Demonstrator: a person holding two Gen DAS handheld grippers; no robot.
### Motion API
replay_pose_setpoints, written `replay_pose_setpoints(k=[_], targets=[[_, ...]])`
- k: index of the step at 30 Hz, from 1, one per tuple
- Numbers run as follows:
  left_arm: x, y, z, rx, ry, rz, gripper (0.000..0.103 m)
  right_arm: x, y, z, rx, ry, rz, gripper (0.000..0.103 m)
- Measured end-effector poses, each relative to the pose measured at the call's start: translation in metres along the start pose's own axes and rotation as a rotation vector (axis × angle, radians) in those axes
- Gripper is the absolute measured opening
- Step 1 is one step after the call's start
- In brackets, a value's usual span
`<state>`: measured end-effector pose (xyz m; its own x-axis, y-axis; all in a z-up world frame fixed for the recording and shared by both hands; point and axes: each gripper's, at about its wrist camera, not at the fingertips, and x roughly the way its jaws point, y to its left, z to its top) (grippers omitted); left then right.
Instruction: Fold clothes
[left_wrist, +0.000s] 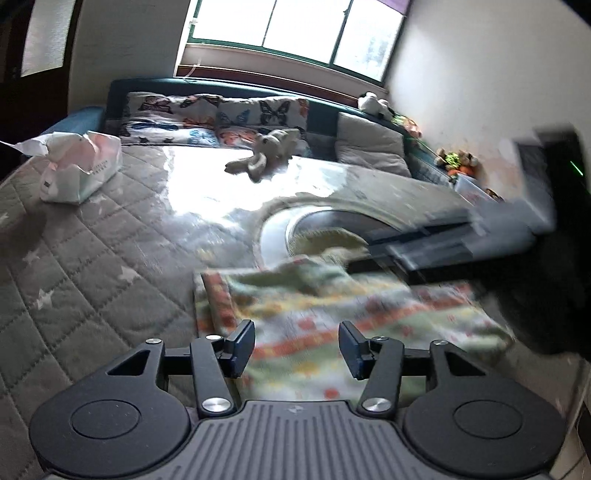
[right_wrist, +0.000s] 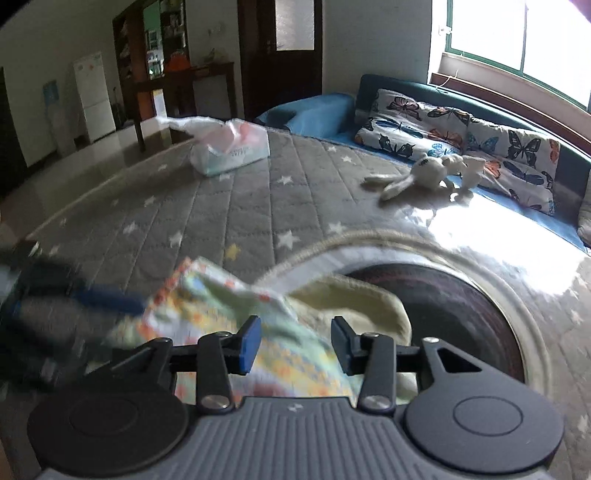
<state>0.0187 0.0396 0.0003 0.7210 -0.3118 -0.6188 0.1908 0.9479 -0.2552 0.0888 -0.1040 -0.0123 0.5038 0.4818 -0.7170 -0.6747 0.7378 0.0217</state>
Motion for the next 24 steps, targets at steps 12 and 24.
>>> replay_pose_setpoints(k=[12, 24], targets=[[0.02, 0.001, -0.007, -0.044, 0.013, 0.078, 0.057, -0.024, 0.031, -0.059, -0.031, -0.01, 0.01, 0.051], [0.01, -0.006, -0.022, -0.03, -0.013, 0.144, 0.064, -0.059, 0.046, -0.105, 0.0, -0.082, 0.012, 0.059]])
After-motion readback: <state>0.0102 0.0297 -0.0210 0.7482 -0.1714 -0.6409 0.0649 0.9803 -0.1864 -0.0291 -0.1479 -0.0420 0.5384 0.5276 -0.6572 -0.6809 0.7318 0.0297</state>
